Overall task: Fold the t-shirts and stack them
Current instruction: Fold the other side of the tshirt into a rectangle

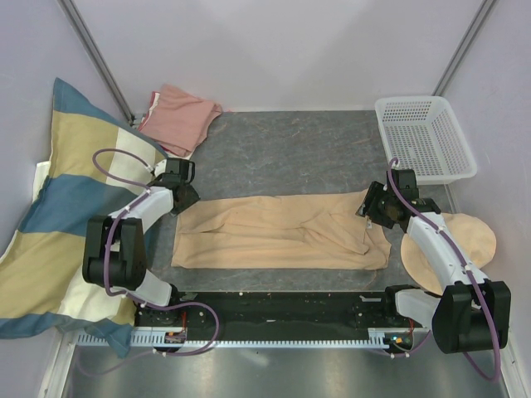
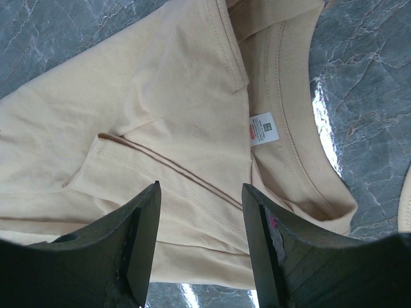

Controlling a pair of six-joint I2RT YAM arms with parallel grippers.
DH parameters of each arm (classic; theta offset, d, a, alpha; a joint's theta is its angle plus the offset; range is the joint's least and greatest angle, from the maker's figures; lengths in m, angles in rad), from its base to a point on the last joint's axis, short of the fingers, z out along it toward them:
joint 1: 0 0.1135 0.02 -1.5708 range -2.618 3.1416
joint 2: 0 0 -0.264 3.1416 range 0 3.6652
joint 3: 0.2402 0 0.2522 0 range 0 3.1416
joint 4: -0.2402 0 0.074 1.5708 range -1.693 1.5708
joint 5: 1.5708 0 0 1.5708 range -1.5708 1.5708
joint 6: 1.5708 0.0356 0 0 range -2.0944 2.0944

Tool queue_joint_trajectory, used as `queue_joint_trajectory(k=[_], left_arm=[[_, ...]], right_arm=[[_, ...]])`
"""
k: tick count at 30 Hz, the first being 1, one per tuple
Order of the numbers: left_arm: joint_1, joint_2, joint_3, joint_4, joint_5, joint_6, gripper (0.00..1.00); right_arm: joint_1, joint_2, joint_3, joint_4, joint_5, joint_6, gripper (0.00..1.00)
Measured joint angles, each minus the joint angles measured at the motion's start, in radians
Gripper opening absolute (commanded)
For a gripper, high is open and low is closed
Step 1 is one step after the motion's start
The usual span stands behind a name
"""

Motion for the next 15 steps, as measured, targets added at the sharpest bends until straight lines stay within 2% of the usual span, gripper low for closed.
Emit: queue_joint_trajectory(k=[12, 15], left_arm=[[0.034, 0.005, -0.028, 0.0, -0.025, 0.0, 0.61], [0.04, 0.018, -0.027, 0.0, -0.024, 0.0, 0.57]], right_arm=[[0.0, 0.005, 0.0, 0.0, 0.0, -0.007, 0.62], [0.0, 0.005, 0.0, 0.0, 0.0, -0.007, 0.62]])
